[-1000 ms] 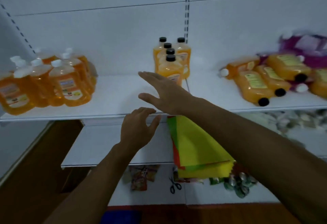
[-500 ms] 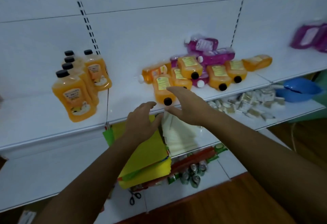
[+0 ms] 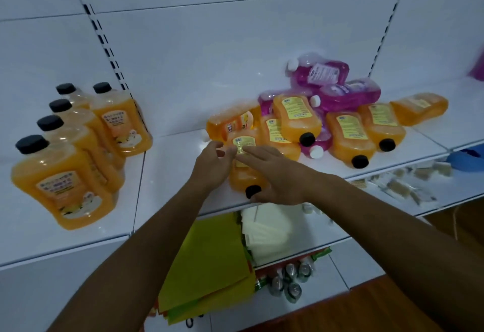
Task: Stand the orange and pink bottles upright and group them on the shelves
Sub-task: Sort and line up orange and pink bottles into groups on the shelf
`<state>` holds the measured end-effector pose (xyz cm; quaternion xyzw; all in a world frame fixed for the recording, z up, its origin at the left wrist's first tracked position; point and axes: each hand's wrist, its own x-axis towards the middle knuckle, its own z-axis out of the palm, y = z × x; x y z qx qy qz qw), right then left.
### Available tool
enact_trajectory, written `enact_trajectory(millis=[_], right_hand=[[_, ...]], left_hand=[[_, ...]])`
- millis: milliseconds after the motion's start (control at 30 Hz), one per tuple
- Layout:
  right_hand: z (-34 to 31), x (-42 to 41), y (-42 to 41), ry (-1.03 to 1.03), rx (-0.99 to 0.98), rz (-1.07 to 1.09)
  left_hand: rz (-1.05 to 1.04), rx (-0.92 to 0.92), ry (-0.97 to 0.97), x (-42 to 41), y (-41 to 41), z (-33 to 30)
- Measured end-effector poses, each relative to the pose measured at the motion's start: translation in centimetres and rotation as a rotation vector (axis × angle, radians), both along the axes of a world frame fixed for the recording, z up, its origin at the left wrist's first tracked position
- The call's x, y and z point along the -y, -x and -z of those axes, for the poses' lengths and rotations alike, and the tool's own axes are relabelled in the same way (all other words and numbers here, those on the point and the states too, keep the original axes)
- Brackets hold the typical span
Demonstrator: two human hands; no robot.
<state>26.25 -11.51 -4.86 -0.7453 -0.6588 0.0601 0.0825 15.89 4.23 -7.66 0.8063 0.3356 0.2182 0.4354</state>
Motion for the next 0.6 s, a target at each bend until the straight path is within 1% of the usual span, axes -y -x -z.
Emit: enact_trajectory(millis=[167,300,400,500,600], right_hand=[[0.3,-0.7,-1.1,0.074,-0.002,-0.043],[0.5,-0.2,-1.0,0.034,-0.071,-0.129],[-0.7,0.7,-1.0,-0.046,-0.215,-0.178],[-2.1,1.4,-0.7,-0.201,-0.370,-0.200],[-3.2,0.9,0.3,-0.383,-0.437,-0.218]], left_hand=[[-0.019,-0.004,0.134,0.0,-1.1,-0.3],[-0.016,0.047,0.271,0.8,-0.9,-1.0],[-0.037,0.140,0.399,2.0,0.0,-1.5],[-0.072,0.229,0.494,3.3,1.5,-2.6],[-0.233,0.299,0.592,4.6,3.6,-3.8]])
